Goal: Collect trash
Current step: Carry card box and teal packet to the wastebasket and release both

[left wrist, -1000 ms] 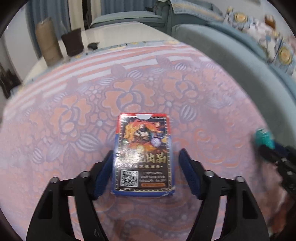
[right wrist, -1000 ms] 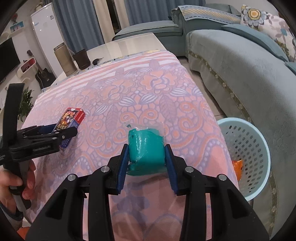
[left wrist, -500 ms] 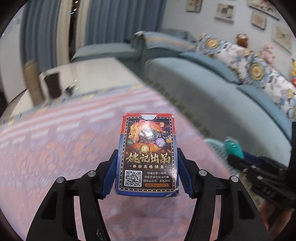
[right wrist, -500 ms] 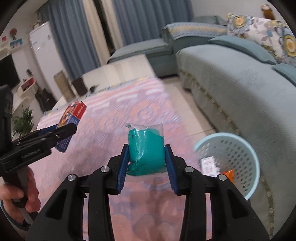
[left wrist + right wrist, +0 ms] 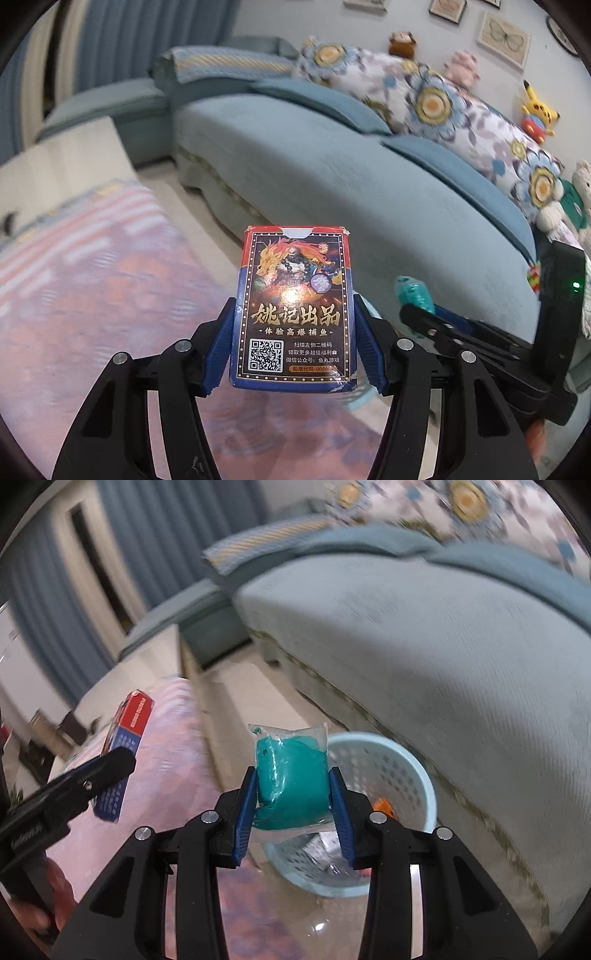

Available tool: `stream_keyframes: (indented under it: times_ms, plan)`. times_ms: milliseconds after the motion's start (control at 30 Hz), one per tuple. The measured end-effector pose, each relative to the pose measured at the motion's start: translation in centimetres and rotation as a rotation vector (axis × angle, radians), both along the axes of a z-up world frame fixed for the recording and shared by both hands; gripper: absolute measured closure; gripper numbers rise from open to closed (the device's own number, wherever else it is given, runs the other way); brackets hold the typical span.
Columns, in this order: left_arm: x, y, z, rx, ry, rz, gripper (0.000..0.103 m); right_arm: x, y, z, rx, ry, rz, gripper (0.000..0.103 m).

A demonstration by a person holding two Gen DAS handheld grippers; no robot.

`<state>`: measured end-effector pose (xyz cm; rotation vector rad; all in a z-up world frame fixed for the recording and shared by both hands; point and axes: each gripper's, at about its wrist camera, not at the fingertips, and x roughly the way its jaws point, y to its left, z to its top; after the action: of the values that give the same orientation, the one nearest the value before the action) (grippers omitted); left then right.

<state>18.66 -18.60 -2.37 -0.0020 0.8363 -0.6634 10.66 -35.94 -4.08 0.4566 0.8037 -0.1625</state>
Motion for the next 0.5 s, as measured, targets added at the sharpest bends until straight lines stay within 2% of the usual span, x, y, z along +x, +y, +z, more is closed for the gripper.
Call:
stream_keyframes:
  times_ms: [133,267,333,367,400,500]
  plan:
    - [1.0,-2.7,-2.9,0.003,0.071,-0.047,0.046,0.6,-2.1,-3.1,0.053,0.087,-0.055,0.066]
    - [1.6,-4.0,-5.0,0.017,0.113,-0.061,0.045,0.9,-3.2,-5.0,0.072,0.126,-0.094,0.064]
    - [2.0,-4.0,-5.5,0.011,0.123,-0.054,0.042,1.0,-3.5,-5.9,0.089,0.136,-0.103,0.062]
    - [2.0,-3.8,-5.6,0.004,0.120,-0.048,0.038,1.0,-3.6,-6.2,0.089,0.141,-0.109,0.056]
    - [2.0,-3.6,-5.7,0.002,0.113,-0.047,0.037,1.0,-3.7,-6.5,0.089,0.146,-0.117,0.046]
    - [1.7,-3.1,-5.3,0.033,0.073,-0.033,0.034,0.8,-3.9,-7.6,0.104,0.145,-0.130,0.043]
